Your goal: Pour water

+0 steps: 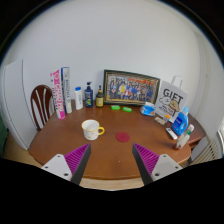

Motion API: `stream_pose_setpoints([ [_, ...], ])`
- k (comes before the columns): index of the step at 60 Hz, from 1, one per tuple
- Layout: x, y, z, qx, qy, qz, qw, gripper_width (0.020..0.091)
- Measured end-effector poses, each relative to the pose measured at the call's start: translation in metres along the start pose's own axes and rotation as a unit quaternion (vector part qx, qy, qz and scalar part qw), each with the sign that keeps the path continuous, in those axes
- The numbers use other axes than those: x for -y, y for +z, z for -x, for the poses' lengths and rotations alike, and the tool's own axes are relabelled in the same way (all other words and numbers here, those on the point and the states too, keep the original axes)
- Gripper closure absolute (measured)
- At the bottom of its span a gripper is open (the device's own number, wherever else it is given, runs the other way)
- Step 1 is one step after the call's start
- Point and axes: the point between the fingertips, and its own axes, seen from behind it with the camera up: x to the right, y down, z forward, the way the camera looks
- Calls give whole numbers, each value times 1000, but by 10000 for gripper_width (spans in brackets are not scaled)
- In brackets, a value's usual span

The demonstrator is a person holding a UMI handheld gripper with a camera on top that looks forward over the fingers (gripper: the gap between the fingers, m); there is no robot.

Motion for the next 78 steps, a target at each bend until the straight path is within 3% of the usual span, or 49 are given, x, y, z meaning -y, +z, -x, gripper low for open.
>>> stream_pose_setpoints([
  [14,-38,3,-104,-48,18,13,999,252],
  [36,-104,43,-315,-97,43,-7,994,246],
  [54,-114,142,-450,-88,68,-35,993,243],
  [65,-108,209,-489,-65,73,-54,994,246],
  [73,-102,248,-489,-47,66,-64,995,293],
  [78,-101,262,-487,-35,69,-69,995,421],
])
